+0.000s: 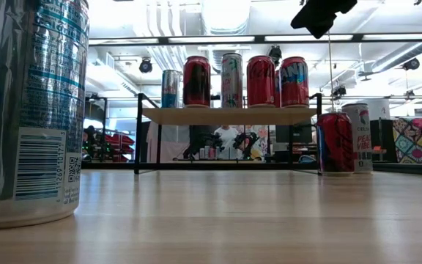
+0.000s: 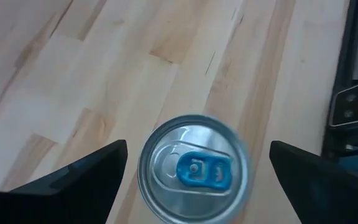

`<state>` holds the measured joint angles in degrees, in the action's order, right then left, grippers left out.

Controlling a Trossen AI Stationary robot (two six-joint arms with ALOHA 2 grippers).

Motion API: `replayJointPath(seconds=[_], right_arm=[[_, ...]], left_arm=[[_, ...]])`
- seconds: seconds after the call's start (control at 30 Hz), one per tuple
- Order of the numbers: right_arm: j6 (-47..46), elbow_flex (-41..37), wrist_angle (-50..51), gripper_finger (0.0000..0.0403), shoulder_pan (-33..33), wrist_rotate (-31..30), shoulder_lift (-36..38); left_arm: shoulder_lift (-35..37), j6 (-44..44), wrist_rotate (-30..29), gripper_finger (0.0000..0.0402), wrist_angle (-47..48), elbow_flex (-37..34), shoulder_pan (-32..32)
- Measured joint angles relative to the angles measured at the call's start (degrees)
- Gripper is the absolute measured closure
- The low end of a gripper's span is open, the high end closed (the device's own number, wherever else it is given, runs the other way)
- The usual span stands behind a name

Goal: Place canned beverage on shelf
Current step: Put the bottom blue soda can on the shelf

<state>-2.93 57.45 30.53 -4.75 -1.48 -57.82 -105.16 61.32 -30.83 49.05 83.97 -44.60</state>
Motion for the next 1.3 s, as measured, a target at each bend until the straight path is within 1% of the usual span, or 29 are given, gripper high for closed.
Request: replayJointPath(seconds=[0.17, 0.3, 0.43, 0.53, 0.6, 0.63, 0.77, 0.9, 1.03, 1.17, 1.3], right_arm=[[0.8, 0.3, 0.1, 0.0394, 0.0, 0.0, 0.0], [1.0, 1.2, 0.4, 0.0394, 0.0, 0.0, 0.0], [1.0, 1.6, 0.5, 0.0394, 0.0, 0.0, 0.0], [1.0, 1.9, 0.4, 0.0394, 0.0, 0.0, -0.1], [1.0, 1.9, 0.5, 0.0394, 0.0, 0.0, -0.1], [1.0, 1.9, 0.4, 0.0394, 0.0, 0.0, -0.1], [1.0, 1.9, 0.6, 0.0394, 0.0, 0.0, -0.1], [0.6, 1.9, 0.9, 0.0394, 0.0, 0.0, -0.3], [0.6, 1.8, 1.0, 0.0394, 0.0, 0.0, -0.4], [0.6, 1.8, 0.9, 0.0394, 0.0, 0.0, -0.4], [0.6, 1.8, 0.9, 0.0394, 0.0, 0.0, -0.5]], left_arm=[[0.7, 0.5, -1.5, 0.0026, -5.4, -4.9, 0.0], [0.3, 0.8, -0.2, 0.0047, -7.8, -7.8, 0.0], [0.6, -0.5, -0.2, 0.0093, -9.6, -8.6, 0.1], [0.8, -2.2, -0.1, 0.0143, -9.1, -8.6, 0.2], [0.8, -3.6, -0.1, 0.0179, -7.2, -7.7, 0.6], [0.8, -4.3, -0.1, 0.0189, -6.2, -7.0, 0.7], [0.8, -6.2, -0.7, 0.0189, -1.8, -4.5, 1.2], [1.1, -7.1, -3.5, 0.0189, 3.4, -2.2, 1.5], [2.7, -8.3, -6.6, 0.0189, 8.2, -0.5, 3.0], [6.5, -13.6, -8.2, 0.0189, 8.6, -0.9, 5.7], [10.9, -20.4, -9.6, 0.0189, 9.1, -1.4, 9.7]])
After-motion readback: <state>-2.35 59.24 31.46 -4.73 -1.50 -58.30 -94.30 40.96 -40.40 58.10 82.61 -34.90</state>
